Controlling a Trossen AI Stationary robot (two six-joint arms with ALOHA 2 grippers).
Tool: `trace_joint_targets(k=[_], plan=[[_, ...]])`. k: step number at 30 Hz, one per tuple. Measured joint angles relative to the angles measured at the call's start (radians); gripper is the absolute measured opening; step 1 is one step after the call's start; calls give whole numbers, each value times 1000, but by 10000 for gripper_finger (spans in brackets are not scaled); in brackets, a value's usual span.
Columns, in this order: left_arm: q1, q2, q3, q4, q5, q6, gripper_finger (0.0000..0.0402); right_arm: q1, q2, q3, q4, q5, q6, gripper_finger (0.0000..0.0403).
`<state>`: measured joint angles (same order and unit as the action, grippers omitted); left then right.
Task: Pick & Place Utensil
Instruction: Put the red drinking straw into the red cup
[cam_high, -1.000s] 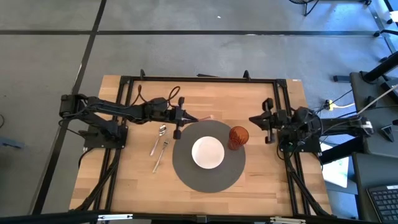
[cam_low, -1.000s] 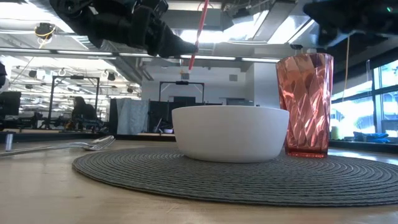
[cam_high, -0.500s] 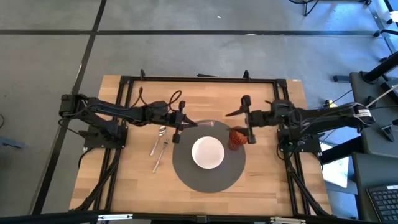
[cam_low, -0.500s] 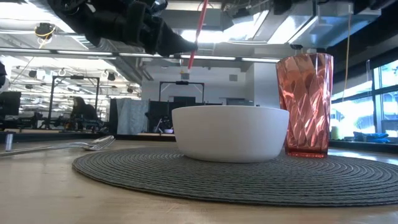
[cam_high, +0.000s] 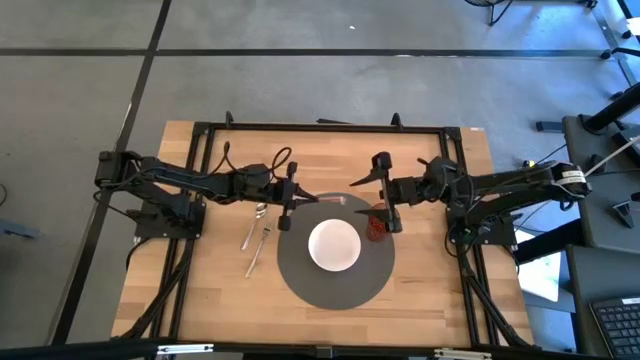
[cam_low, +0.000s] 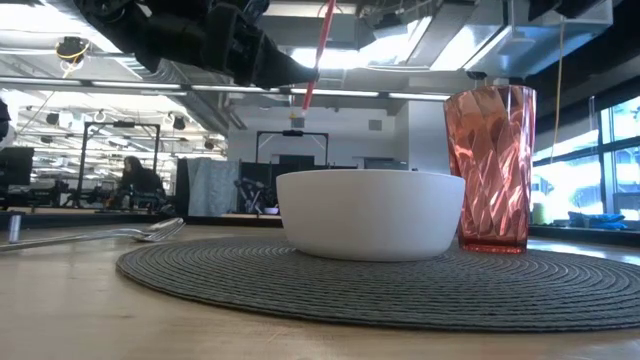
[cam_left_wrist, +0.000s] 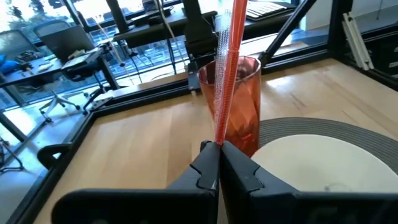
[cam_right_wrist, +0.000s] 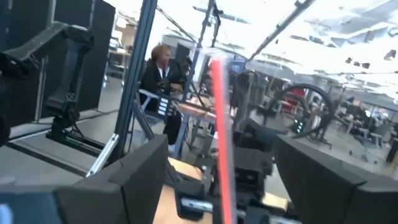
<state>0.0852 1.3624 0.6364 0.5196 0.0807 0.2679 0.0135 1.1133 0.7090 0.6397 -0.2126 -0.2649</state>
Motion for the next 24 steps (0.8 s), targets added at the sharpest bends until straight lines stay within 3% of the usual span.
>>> trace_joint_targets(k=[10, 24], plan=[[15, 0, 0, 7, -2, 7, 1, 0, 114, 74, 104, -1, 12, 239], [15, 0, 0, -8, -2, 7, 1, 0, 195, 205, -1, -35, 67, 187]])
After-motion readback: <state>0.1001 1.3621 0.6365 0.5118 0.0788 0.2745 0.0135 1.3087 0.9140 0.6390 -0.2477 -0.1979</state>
